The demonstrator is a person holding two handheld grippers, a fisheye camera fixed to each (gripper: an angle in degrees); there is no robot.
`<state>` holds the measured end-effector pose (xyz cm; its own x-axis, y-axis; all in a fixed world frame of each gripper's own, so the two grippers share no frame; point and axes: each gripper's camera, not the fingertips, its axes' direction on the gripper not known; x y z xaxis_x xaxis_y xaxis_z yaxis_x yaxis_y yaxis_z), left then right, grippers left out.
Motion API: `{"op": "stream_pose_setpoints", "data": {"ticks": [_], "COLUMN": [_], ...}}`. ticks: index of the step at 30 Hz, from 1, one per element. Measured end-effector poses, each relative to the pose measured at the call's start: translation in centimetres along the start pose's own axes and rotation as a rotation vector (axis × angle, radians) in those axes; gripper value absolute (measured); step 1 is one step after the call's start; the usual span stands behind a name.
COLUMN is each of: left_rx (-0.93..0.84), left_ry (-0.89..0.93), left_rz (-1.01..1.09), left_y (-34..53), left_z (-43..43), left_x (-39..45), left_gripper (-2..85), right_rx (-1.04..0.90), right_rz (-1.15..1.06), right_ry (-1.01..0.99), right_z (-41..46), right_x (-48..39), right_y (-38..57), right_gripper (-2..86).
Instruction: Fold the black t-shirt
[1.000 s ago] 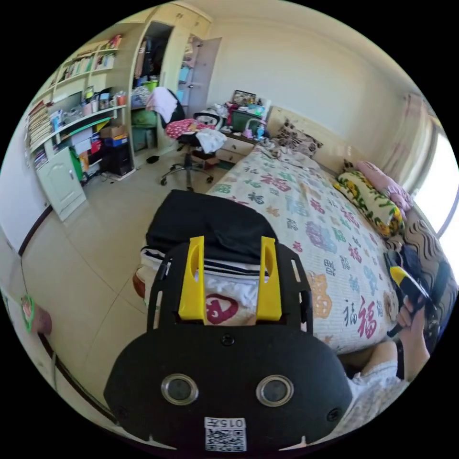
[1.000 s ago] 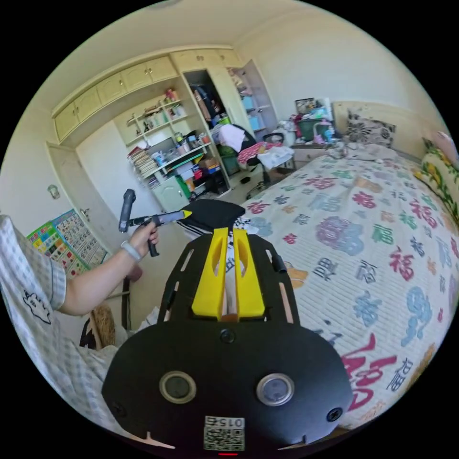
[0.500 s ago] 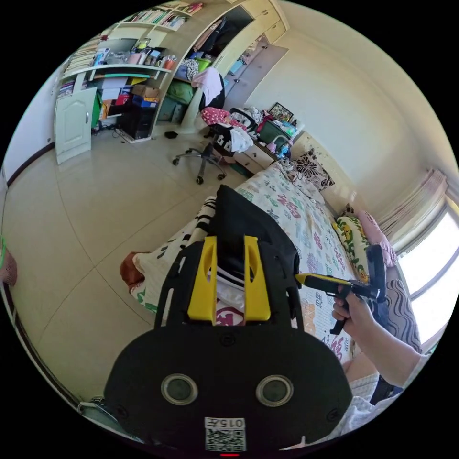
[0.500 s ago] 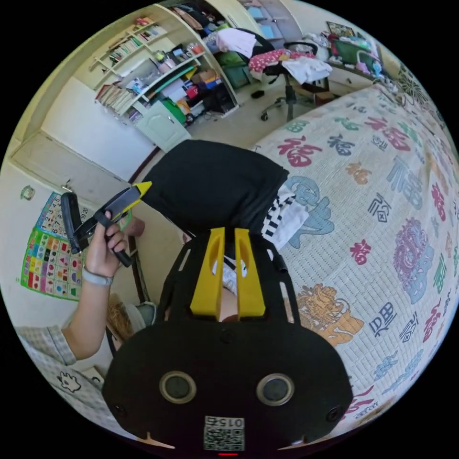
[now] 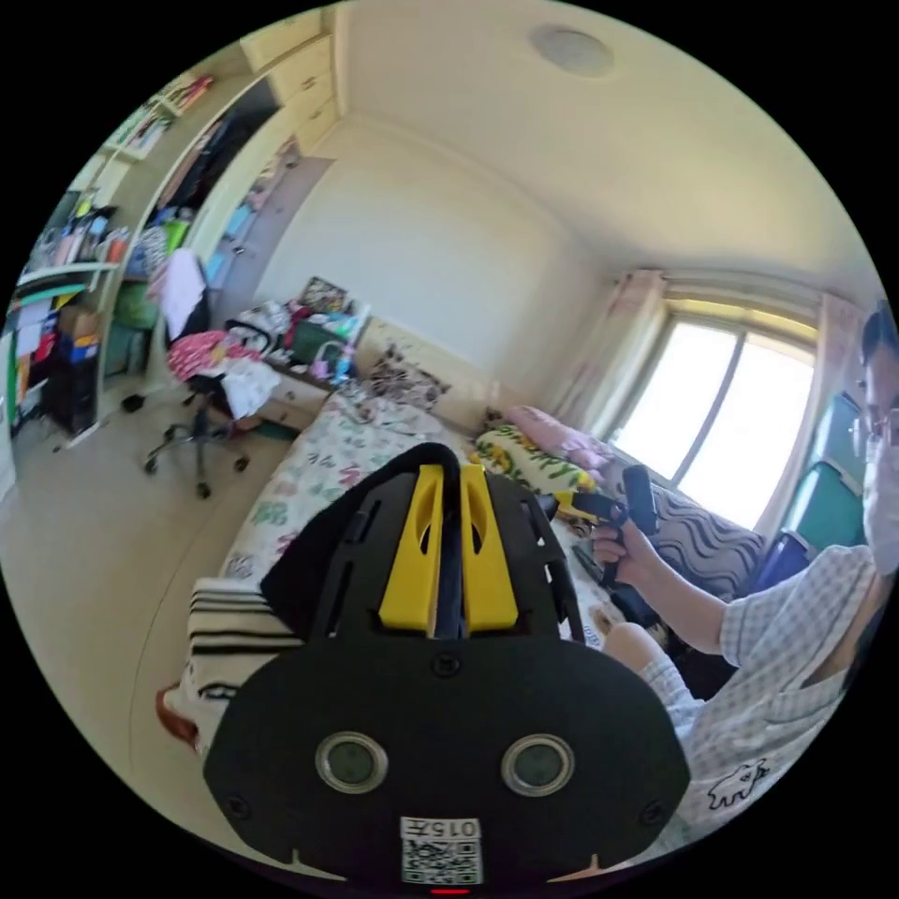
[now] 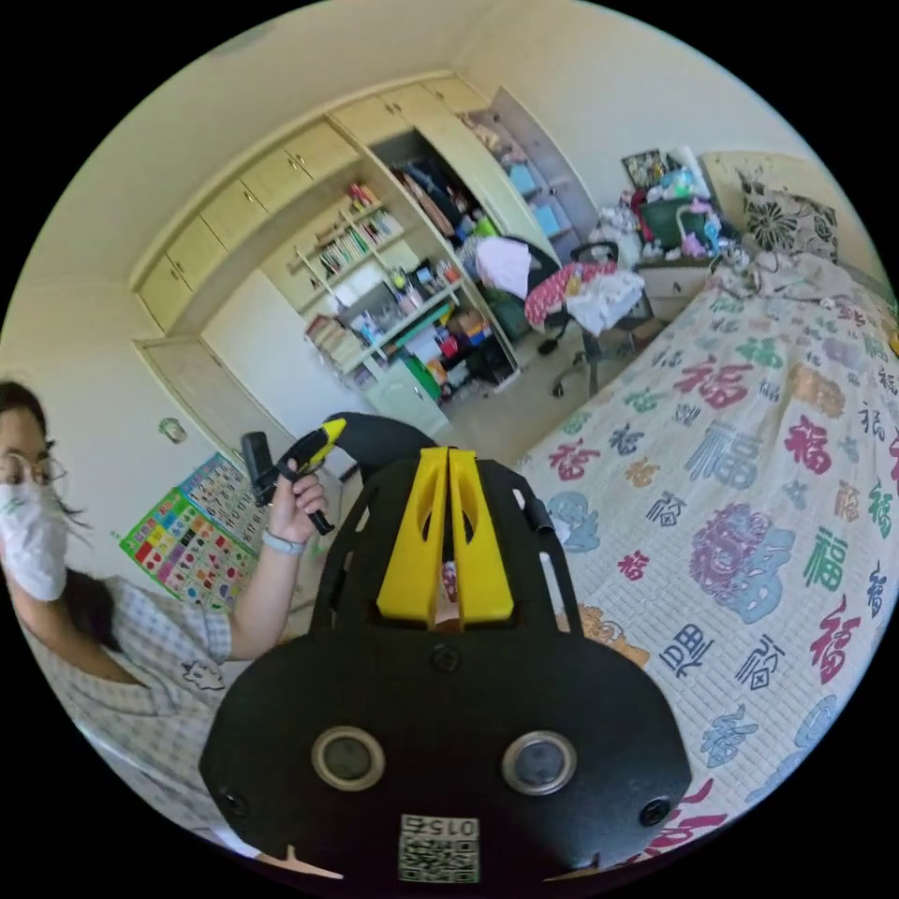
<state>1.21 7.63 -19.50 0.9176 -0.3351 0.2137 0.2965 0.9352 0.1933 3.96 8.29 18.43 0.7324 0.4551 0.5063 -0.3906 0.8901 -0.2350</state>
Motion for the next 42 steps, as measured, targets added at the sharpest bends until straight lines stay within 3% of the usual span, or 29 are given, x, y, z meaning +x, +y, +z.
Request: {"op": "stream_pose_setpoints", "data": {"ticks": [3,10,18,24,28,30,31,33,35,38,42], "left_rx": [-0.065,-0.139,-0.186,-0.357,-0.620,-0.713,-0.778,-0.907,-1.025,-1.034,-1.040], "left_ry": [0.119,0.326,0.421,0.332,0.003,0.022,0.037,0.006,-0.001,0.069,0.092], "left_rz": [0.102,0.249,0.338,0.392,0.293,0.268,0.239,0.171,0.028,-0.157,-0.192], "left_y": [-2.9,-4.1,-6.6,-9.4,-4.0,0.2,3.5,8.8,15.3,20.2,20.3], "left_z": [3.8,13.9,20.4,33.7,47.3,50.1,51.1,52.4,53.5,55.1,57.4], "left_x": [3.8,11.8,17.6,19.6,15.6,13.8,12.7,10.9,8.4,6.9,6.6], "left_gripper": [0.8,1.1,1.6,3.9,5.6,6.9,8.1,11.3,13.8,13.5,6.3], "right_rx": [0.148,0.261,0.302,0.320,0.181,0.072,0.049,-0.033,-0.151,-0.301,-0.504], "right_rz": [-0.102,-0.329,-0.344,-0.147,0.181,0.365,0.397,0.331,0.358,0.419,0.487], "right_ry": [-0.014,0.261,0.361,0.469,0.653,0.682,0.581,0.434,0.408,0.348,0.268], "right_z": [-9.0,-22.4,-29.3,-32.5,-30.8,-29.3,-28.1,-25.3,-22.0,-16.8,-10.1], "right_x": [-3.4,-11.2,-12.5,-4.8,9.8,16.7,19.4,21.6,23.9,27.3,30.5], "right_y": [0.2,1.8,5.9,6.9,7.4,9.4,11.1,13.5,15.8,19.6,22.9], "right_gripper": [-1.0,-1.0,-1.0,-0.9,-0.4,0.2,1.0,3.6,6.0,8.4,9.3]}}
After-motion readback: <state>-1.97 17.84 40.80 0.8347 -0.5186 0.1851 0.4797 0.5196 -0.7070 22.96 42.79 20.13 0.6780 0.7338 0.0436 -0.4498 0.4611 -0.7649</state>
